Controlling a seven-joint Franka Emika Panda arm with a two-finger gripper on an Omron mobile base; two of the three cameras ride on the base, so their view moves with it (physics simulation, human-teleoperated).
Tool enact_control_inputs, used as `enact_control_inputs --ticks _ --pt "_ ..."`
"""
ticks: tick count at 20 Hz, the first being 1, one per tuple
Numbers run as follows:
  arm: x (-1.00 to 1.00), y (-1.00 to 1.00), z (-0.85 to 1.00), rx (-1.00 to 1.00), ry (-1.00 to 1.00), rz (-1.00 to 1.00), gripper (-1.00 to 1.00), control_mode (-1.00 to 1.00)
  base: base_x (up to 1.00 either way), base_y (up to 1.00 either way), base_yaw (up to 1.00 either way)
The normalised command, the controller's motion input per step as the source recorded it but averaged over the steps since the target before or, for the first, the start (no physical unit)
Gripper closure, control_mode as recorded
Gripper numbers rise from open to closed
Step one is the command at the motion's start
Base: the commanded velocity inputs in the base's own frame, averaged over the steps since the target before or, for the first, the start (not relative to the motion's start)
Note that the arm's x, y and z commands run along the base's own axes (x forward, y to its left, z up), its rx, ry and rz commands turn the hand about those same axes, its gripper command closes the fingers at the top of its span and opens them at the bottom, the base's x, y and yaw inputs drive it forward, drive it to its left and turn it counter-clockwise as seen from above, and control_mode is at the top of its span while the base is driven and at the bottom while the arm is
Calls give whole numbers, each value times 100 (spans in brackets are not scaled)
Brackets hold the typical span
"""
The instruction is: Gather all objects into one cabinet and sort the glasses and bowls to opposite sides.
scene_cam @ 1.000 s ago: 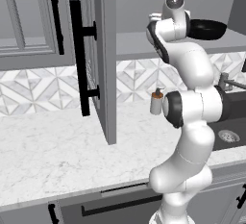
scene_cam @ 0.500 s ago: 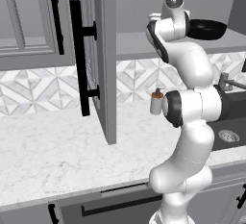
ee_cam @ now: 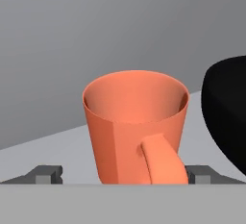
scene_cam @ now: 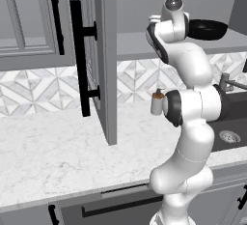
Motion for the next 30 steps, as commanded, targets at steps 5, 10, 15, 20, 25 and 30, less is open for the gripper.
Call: enact_control_inputs --ticks 5,10,15,20,25,30 --pt "5 0 -5 0 0 0 -100 -100 0 0 0" --pt "0 0 -2 0 0 0 100 -100 0 0 0" --pt "0 0 0 0 0 0 100 -100 0 0 0" --pt "0 0 0 0 0 0 100 -100 0 0 0" --pt "-19 0 0 0 0 0 100 -100 0 0 0" --pt "-54 -2 0 0 0 0 100 -100 0 0 0"
